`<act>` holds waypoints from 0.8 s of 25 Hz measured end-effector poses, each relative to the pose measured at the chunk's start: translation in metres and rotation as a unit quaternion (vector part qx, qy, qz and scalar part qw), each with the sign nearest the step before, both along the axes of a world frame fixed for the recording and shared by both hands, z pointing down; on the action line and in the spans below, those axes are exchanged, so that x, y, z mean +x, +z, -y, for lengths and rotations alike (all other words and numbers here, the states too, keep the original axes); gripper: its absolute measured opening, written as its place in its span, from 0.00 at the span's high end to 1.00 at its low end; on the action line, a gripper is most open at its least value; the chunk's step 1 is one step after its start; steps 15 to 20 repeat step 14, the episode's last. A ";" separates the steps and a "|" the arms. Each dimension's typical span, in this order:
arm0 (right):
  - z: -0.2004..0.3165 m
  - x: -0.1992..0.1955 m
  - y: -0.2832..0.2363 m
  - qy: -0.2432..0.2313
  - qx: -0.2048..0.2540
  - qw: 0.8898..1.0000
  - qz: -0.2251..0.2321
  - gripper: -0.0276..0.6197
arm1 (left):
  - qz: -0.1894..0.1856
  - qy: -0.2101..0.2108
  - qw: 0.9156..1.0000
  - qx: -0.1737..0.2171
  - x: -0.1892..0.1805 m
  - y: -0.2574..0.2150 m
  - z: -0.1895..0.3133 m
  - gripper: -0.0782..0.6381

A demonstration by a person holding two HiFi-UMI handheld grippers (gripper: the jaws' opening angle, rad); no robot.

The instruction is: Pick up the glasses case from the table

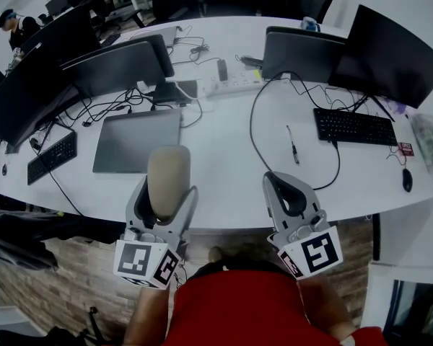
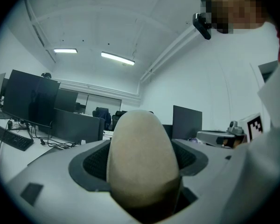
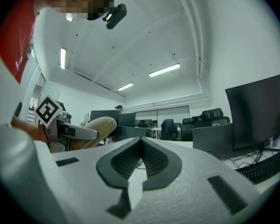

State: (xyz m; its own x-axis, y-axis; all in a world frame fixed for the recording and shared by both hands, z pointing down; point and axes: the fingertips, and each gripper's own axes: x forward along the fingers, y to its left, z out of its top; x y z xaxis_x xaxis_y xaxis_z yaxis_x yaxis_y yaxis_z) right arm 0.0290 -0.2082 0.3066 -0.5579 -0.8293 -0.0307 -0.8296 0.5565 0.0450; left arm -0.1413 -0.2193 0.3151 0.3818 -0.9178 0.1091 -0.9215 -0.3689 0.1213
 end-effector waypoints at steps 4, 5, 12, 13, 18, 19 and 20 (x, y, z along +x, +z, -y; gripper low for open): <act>0.000 0.000 0.000 0.001 0.000 1.000 0.001 0.95 | 0.001 0.001 1.000 -0.002 0.001 0.001 0.000 0.36; 0.000 0.000 0.000 0.001 0.000 1.000 0.001 0.95 | 0.001 0.001 1.000 -0.002 0.000 0.001 0.000 0.36; 0.000 -0.001 -0.001 0.003 0.002 1.000 0.004 0.95 | 0.001 0.001 1.000 -0.003 -0.001 0.002 0.001 0.36; 0.000 -0.001 -0.001 0.003 0.002 1.000 0.004 0.95 | 0.001 0.001 1.000 -0.003 -0.001 0.002 0.001 0.36; 0.000 -0.002 -0.001 0.003 0.002 1.000 0.005 0.95 | 0.001 0.001 1.000 -0.004 -0.002 0.003 0.001 0.36; 0.000 -0.002 -0.001 0.003 0.002 1.000 0.005 0.95 | 0.001 0.001 1.000 -0.004 -0.002 0.003 0.001 0.36; 0.000 -0.002 -0.001 0.003 0.002 1.000 0.005 0.95 | 0.001 0.001 1.000 -0.004 -0.002 0.003 0.001 0.36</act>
